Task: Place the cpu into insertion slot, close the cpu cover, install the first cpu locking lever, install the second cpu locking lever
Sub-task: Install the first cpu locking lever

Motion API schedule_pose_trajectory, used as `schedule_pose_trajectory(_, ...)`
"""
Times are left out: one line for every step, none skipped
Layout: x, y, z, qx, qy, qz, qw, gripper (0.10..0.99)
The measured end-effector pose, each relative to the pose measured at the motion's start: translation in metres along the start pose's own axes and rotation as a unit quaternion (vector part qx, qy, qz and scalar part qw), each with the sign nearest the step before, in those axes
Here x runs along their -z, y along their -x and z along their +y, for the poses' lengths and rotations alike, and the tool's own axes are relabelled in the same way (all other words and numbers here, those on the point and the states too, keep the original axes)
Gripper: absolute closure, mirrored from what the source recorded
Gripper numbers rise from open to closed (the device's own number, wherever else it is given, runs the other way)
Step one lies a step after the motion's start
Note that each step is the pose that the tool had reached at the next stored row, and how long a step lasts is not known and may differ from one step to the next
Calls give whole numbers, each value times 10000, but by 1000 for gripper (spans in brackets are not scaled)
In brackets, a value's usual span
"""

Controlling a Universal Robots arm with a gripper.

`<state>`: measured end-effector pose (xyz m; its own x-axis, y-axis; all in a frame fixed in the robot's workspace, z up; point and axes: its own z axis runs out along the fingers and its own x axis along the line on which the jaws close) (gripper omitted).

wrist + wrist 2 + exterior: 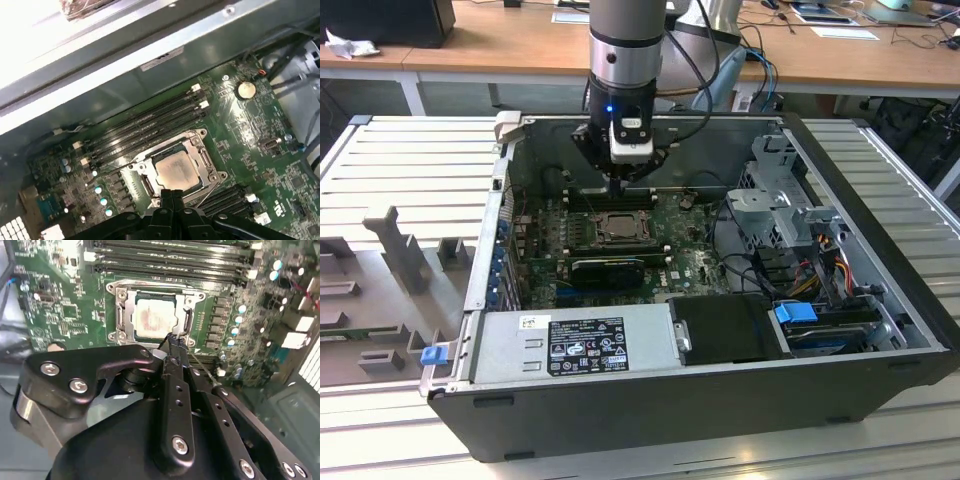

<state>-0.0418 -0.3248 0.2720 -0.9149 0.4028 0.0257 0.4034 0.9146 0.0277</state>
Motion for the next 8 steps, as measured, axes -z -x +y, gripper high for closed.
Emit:
schedule_pose_trajectory(-7,1,0,359,-4,-2,9994,980)
schedule_pose_trajectory(-12,1,0,582,-6,-4,9983,980)
schedule_pose_trajectory(-20,1,-1,831,-10,-2,9965,980)
schedule_pose_trajectory(-24,0,-1,977,-13,-1,9952,980)
schedule_pose_trajectory(-29,1,-1,1144,-15,-2,9934,980)
schedule_pose_trajectory(-36,1,-1,1283,-12,-13,9917,980)
schedule_pose_trajectory(-41,1,-2,1353,-9,-32,9908,980)
schedule_pose_trajectory(-49,1,-1,1455,-2,-54,9893,980)
